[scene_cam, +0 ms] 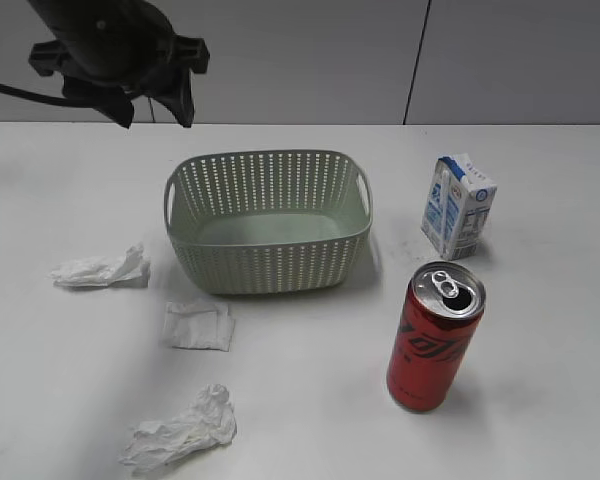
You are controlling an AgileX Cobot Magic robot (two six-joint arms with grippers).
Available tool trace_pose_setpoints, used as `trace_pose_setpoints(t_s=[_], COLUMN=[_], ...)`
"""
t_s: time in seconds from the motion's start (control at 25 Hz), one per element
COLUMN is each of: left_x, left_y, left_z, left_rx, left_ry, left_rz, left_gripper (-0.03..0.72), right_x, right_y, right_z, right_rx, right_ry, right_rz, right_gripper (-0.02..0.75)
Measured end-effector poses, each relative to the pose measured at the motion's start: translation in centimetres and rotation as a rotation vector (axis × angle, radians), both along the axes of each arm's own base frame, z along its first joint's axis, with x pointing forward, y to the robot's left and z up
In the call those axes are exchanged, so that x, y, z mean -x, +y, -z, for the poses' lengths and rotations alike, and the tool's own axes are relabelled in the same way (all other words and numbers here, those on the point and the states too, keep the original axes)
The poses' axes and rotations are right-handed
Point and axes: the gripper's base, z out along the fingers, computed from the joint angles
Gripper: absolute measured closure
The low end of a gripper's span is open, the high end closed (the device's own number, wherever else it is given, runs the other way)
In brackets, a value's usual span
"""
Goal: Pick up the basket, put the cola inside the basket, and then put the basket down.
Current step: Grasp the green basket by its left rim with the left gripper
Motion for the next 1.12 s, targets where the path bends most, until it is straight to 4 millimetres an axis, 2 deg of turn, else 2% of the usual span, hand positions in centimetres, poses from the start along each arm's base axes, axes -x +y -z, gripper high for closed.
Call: trace_pose_setpoints(t_s=[0.2, 0.52, 0.84, 1.0, 1.12], left_x=[-1.2, -2.0, -2.4, -2.5, -2.5], left_y=[-0.9, -1.4, -1.7, -1.9, -1.9], left_z=[3.1, 8.2, 11.5, 12.0, 12.1], left_rx=[-0.038, -0.083, -0.097, -0.079, -0.075], left_ry=[0.092, 0.225, 0.296, 0.309, 0.307], left_rz=[-0.045, -0.096, -0.158, -0.171, -0.172], left_gripper=[0.167, 0.167, 0.169, 0.237, 0.361], right_x=[0.0, 0.0, 0.0, 0.0, 0.0], right_y=[0.0, 0.0, 0.0, 0.0, 0.0], right_z=[0.0, 0.0, 0.0, 0.0, 0.0], right_rx=[-0.001, -0.001, -0.001, -0.001, -0.001], right_ry=[0.0, 0.0, 0.0, 0.0, 0.0], right_rz=[0.0, 0.0, 0.0, 0.0, 0.0], right_gripper=[0.167, 0.167, 0.167, 0.167, 0.167])
